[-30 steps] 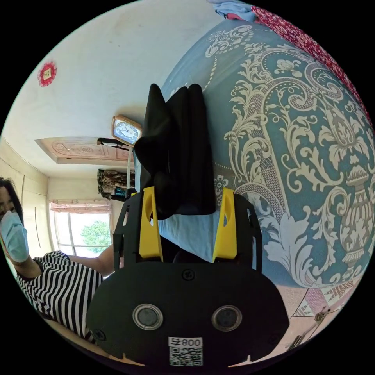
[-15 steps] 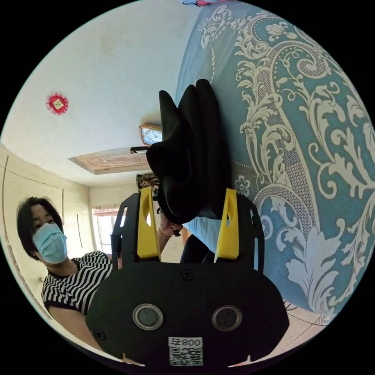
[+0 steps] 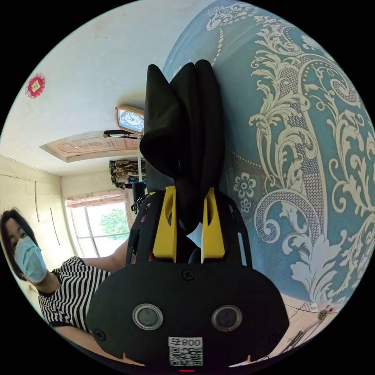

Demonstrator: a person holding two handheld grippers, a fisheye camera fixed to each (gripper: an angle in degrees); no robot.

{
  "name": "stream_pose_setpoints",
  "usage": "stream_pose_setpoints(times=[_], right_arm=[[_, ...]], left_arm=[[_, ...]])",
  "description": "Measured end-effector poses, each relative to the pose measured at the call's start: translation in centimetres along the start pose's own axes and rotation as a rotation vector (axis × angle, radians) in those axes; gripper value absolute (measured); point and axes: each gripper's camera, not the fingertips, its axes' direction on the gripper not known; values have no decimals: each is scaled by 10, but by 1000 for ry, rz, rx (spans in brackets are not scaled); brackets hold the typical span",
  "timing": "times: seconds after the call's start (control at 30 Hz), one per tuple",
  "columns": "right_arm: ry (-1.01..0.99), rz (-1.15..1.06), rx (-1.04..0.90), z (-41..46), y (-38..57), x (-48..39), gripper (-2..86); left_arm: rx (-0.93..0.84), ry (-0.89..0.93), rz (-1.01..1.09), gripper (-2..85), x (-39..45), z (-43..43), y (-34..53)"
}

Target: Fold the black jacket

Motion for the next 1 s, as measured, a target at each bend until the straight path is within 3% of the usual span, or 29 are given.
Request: stream_pose_setpoints(times=[0.63, 1.0], right_arm=[[-147, -32, -81, -94, 203, -38, 84], [-217, -97, 12, -170, 256, -45, 81]], left_arm=[[-76, 24, -34, 136, 71, 111, 171], [-107, -30, 56, 136, 101, 205, 175]])
